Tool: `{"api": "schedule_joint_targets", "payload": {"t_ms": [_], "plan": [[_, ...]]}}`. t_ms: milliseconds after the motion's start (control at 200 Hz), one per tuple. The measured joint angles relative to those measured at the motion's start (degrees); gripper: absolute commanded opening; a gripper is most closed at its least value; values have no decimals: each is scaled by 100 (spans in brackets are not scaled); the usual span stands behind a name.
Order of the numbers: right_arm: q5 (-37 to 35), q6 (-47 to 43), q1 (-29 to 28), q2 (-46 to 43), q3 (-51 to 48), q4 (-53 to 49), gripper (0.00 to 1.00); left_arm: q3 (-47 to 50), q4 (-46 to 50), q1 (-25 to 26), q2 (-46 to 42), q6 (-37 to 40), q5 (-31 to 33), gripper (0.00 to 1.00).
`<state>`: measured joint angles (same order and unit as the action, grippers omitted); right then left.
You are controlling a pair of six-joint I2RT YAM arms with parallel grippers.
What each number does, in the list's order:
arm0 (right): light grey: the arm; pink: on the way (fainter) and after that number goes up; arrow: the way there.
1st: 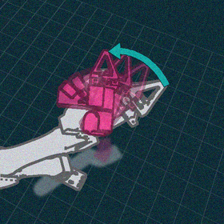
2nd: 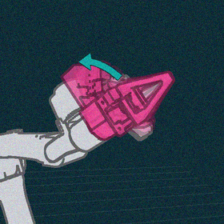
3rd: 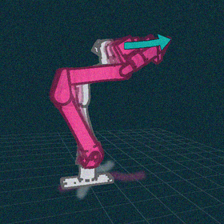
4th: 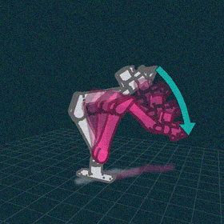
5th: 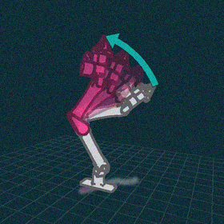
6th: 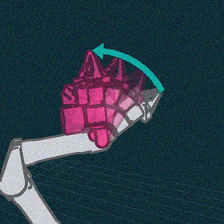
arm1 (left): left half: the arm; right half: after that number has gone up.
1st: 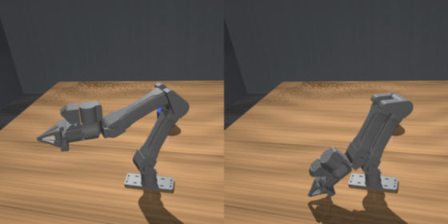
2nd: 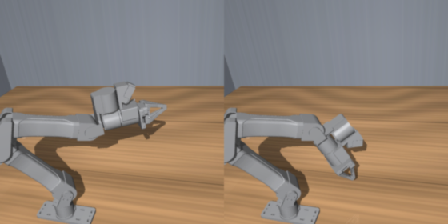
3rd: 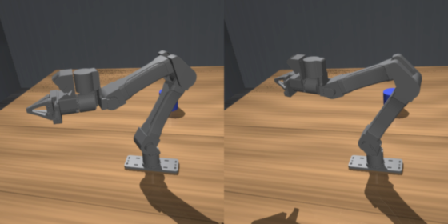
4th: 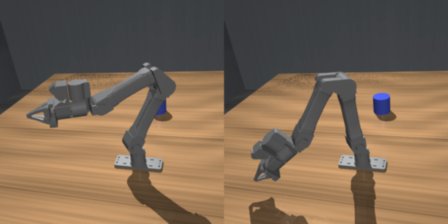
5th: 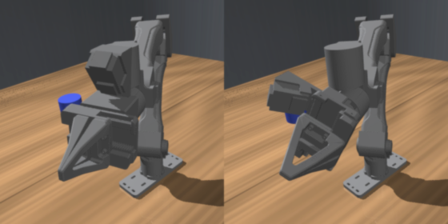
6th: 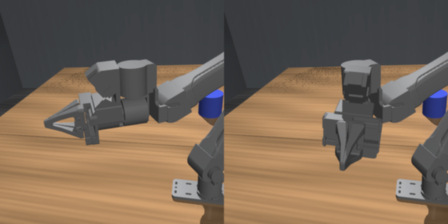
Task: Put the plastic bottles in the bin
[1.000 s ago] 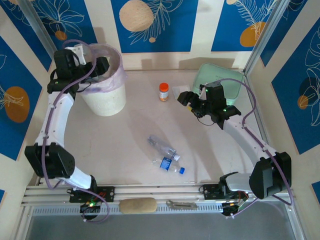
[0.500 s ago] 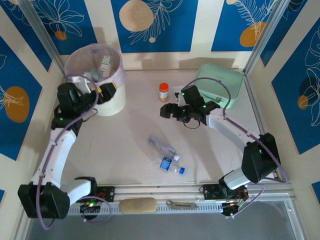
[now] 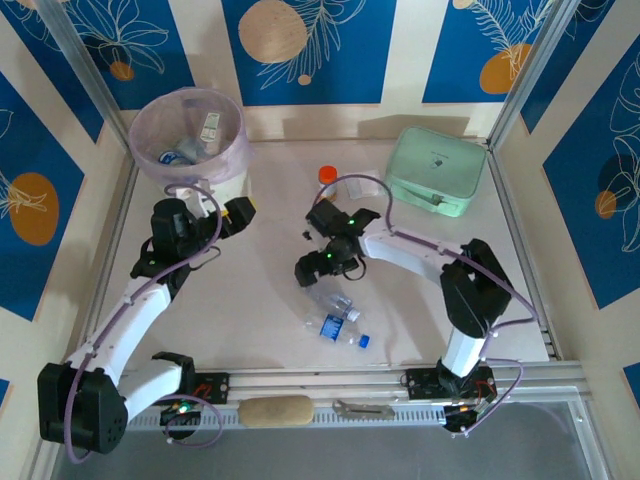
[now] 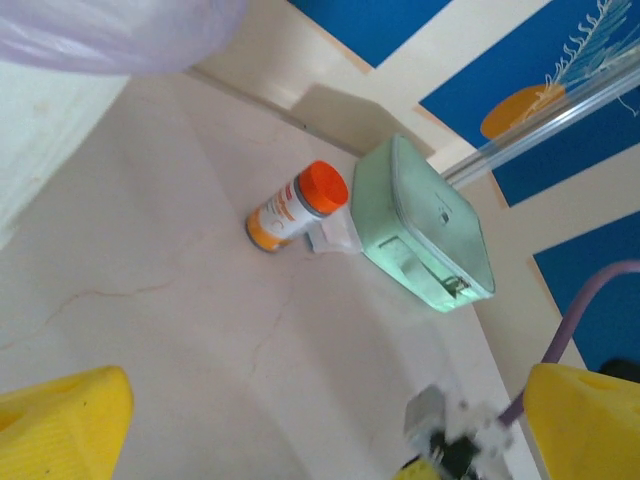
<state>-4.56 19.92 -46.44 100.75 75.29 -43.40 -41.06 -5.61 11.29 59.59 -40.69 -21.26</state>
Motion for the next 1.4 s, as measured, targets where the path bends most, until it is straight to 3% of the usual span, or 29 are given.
{"api": "schedule_joint_targets", "payload": {"t_ms": [225,550,1060,1396], "plan": [[-909,-597,-538,739,400,-343,93,101,-385,0,92,-201,166,100],[-1580,-957,-584,1370,678,-470,91,503,-608,149,190,-452,179,100],[-1792,-1165,-411,1462,597,-223,65,348,-667,516,555,-389,293,100],[-1794,-1287,-396,1453,546,-105,55,234,-686,688,850,-385,313,100]]}}
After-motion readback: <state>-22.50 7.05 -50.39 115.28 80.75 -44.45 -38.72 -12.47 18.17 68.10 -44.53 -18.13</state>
